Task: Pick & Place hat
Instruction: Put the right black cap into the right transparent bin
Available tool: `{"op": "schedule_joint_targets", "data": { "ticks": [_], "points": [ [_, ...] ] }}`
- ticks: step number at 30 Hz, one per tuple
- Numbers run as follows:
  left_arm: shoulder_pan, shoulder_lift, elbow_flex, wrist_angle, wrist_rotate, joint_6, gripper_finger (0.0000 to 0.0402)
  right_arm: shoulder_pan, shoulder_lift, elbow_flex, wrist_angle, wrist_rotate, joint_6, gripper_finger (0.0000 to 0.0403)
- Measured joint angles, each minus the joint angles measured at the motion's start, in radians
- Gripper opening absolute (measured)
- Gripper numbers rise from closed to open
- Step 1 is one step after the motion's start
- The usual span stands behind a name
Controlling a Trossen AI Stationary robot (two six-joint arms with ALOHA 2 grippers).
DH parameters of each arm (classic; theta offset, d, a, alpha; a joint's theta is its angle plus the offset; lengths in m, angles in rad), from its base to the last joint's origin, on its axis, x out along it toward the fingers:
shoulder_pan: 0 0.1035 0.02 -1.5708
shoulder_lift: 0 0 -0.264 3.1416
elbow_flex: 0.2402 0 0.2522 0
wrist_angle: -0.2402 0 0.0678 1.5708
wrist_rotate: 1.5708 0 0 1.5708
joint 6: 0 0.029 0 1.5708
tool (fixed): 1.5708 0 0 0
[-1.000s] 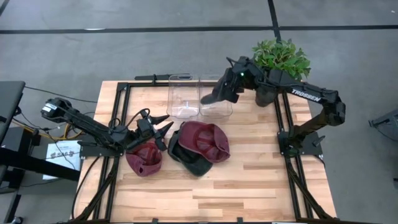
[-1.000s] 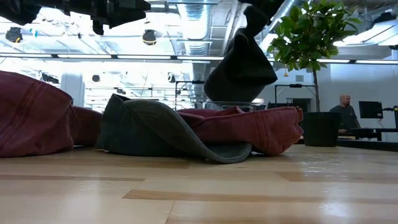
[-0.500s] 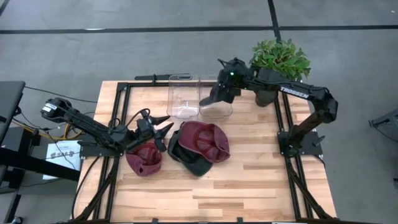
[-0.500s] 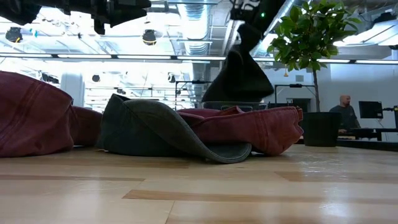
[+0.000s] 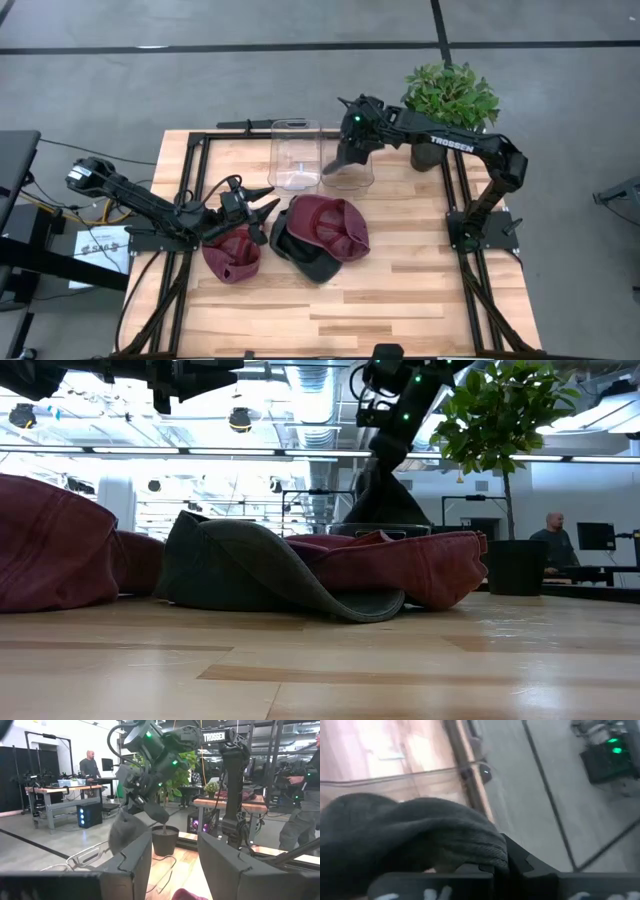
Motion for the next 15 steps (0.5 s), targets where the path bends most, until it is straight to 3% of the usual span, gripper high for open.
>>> {"op": "schedule_joint_targets", "data": {
  "ticks": [4,15],
  "points": [
    [0.000,0.000,0.000,0.000,0.000,0.000,0.0156,0.013,-0.014,0.000,-0.027,0.084,0.000,0.0000],
    [0.002,0.000,0.000,-0.004,0.000,0.034,0.0156,0.034,-0.020,0.000,-0.039,0.124,0.063,0.0000]
  ]
}}
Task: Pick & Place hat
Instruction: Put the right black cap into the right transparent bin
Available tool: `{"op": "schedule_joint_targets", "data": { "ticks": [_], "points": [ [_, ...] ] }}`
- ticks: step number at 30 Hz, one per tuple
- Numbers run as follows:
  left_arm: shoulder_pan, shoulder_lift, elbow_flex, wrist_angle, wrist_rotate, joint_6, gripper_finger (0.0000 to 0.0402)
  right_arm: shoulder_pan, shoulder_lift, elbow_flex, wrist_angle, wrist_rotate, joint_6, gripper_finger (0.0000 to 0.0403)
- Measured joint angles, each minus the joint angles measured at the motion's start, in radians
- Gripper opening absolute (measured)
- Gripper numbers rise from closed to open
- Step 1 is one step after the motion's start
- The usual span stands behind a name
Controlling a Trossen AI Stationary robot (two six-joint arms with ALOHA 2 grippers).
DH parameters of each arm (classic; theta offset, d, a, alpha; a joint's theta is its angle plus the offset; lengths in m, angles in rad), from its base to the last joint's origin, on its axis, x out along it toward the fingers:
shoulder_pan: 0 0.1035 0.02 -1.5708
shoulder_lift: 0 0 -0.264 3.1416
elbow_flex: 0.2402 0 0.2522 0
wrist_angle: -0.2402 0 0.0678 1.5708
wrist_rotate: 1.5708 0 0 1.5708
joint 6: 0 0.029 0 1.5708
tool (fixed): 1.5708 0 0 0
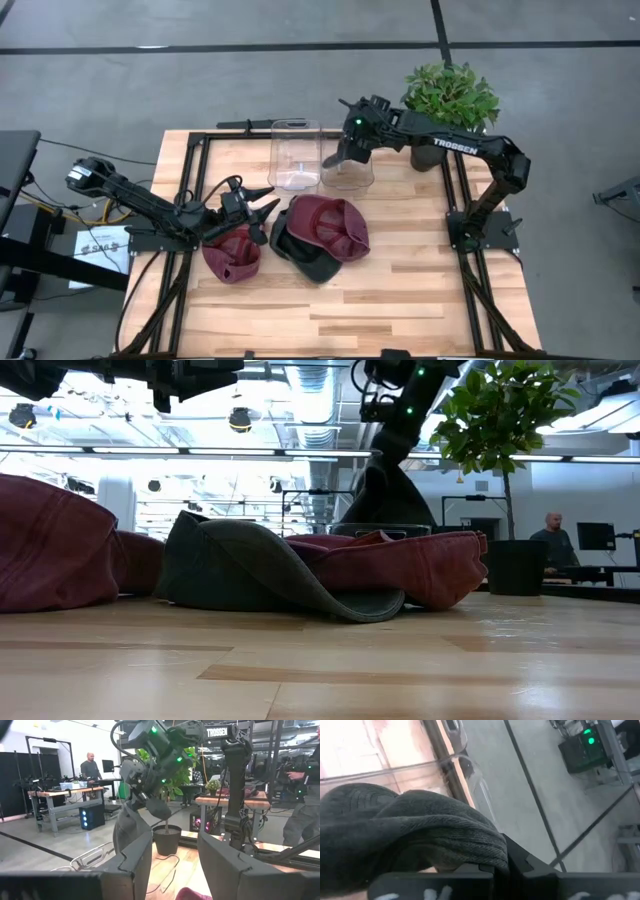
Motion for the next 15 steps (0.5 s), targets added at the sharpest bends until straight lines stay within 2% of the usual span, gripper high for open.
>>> {"op": "schedule_joint_targets", "data": {
  "ticks": [4,15],
  "points": [
    [0.000,0.000,0.000,0.000,0.000,0.000,0.0156,0.024,0.000,0.000,-0.027,0.071,0.027,0.0000],
    [0.000,0.000,0.000,0.000,0.000,0.000,0.0156,0.070,0.000,0.000,0.119,0.071,0.011,0.0000]
  ]
}}
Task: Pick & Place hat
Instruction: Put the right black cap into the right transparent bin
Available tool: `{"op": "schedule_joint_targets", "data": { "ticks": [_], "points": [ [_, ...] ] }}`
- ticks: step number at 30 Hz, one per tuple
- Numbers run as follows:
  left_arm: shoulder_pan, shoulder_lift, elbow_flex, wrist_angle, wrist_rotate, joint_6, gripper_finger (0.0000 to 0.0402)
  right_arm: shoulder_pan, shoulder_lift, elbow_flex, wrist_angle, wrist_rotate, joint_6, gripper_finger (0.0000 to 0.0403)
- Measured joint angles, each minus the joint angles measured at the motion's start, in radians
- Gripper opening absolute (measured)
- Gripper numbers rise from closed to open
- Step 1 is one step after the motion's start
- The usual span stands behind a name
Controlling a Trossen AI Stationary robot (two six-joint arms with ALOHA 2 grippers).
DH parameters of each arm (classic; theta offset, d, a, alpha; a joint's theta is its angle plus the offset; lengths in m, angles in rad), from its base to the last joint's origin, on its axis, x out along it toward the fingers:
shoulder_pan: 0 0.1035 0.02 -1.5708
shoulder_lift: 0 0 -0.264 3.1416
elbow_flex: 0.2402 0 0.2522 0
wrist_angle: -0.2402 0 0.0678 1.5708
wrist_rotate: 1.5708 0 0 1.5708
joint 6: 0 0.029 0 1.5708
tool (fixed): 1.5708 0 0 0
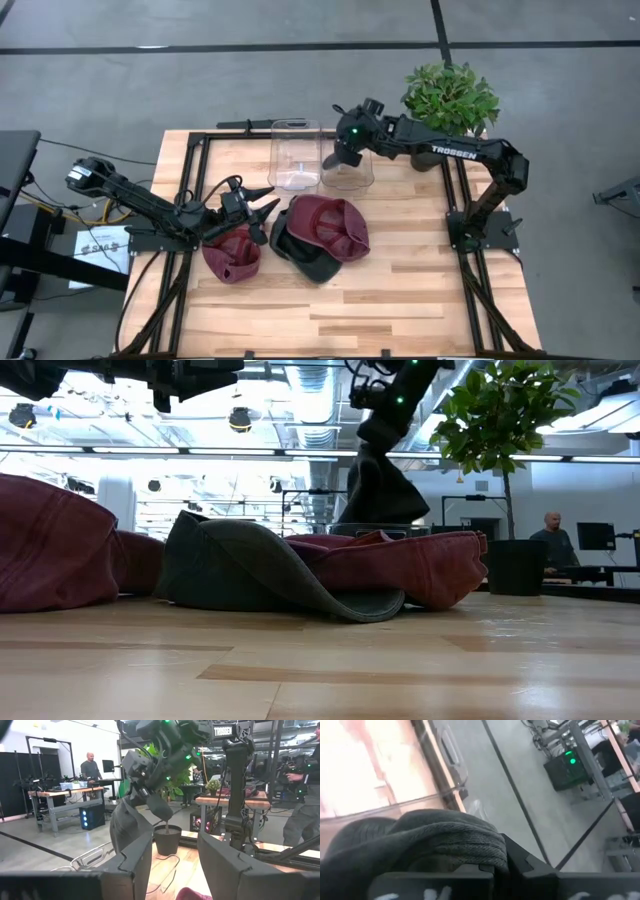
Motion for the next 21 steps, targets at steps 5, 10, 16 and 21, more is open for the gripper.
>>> {"op": "schedule_joint_targets", "data": {
  "ticks": [5,10,16,21],
  "points": [
    [0.000,0.000,0.000,0.000,0.000,0.000,0.0156,-0.010,0.000,0.000,-0.018,0.004,0.067,0.0000],
    [0.000,0.000,0.000,0.000,0.000,0.000,0.0156,0.000,0.000,0.000,-0.088,0.083,0.095,0.0000],
    [0.023,0.000,0.000,0.000,0.000,-0.006,0.0156,0.002,0.015,0.030,-0.181,0.108,0.102,0.0000],
    [0.052,0.000,0.000,0.000,0.001,-0.009,0.0156,-0.002,0.139,0.210,-0.355,0.106,0.090,0.0000]
  ]
}}
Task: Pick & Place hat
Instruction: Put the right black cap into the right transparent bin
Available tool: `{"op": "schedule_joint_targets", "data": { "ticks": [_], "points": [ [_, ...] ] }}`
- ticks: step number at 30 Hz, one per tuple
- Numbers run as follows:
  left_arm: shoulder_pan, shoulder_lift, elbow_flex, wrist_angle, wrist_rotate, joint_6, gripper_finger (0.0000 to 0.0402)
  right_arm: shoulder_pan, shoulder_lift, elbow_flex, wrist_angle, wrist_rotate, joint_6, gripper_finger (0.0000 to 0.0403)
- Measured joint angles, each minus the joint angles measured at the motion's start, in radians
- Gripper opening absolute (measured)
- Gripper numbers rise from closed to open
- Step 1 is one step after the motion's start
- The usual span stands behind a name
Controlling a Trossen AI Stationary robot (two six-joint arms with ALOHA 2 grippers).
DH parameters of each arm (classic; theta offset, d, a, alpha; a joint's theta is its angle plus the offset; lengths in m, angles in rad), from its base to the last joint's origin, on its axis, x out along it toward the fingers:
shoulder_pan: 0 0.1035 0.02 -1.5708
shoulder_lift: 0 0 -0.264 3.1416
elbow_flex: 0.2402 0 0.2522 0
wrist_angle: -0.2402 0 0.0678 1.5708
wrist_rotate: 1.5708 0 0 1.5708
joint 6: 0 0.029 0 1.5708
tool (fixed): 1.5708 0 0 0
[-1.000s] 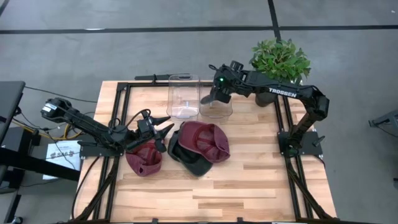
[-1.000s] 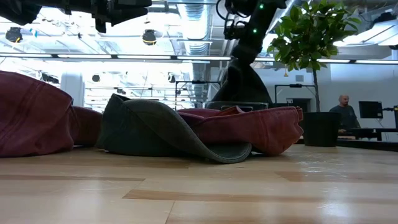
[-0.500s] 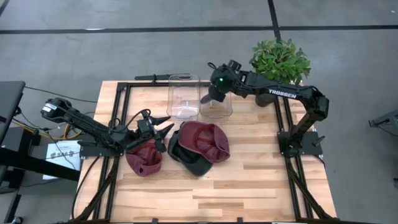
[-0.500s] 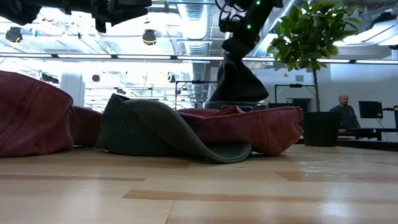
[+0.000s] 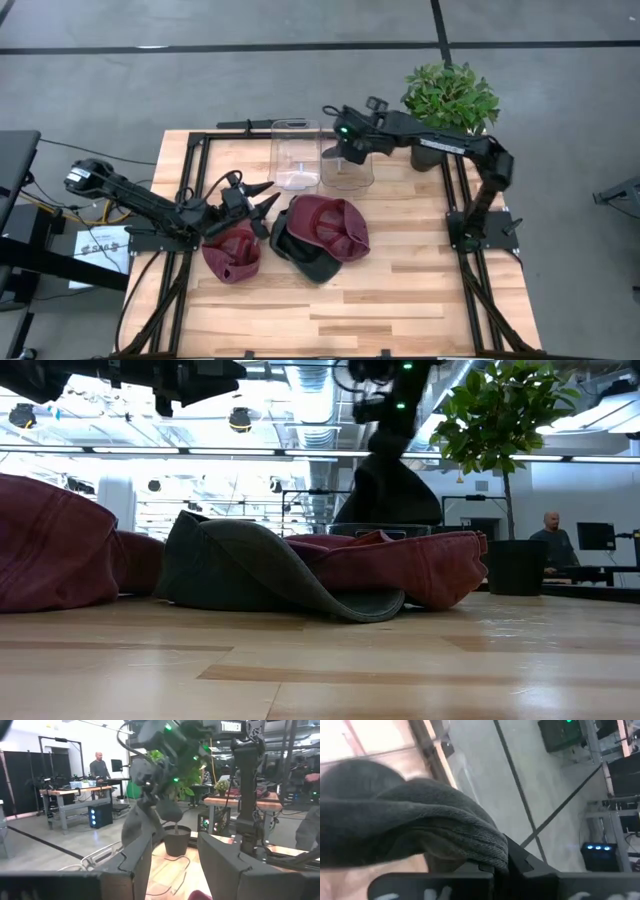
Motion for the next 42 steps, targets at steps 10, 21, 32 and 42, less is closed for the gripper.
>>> {"op": "schedule_joint_targets", "data": {
  "ticks": [10,21,32,42],
  "points": [
    [0.017,-0.079,0.000,-0.001,-0.238,0.182,0.0156,-0.040,0.316,0.416,-0.250,-0.092,-0.155,0.0000],
    [0.017,-0.341,0.000,-0.004,-0.440,0.343,0.0156,-0.125,0.387,0.538,-0.216,-0.101,-0.204,0.0000],
    [0.017,-0.309,0.000,-0.019,-0.441,0.394,0.0156,-0.154,0.387,0.538,-0.326,-0.050,-0.170,0.0000],
    [0.017,-0.270,0.000,-0.019,-0.439,0.392,0.0156,-0.169,0.387,0.538,-0.165,-0.055,-0.197,0.0000]
  ]
}}
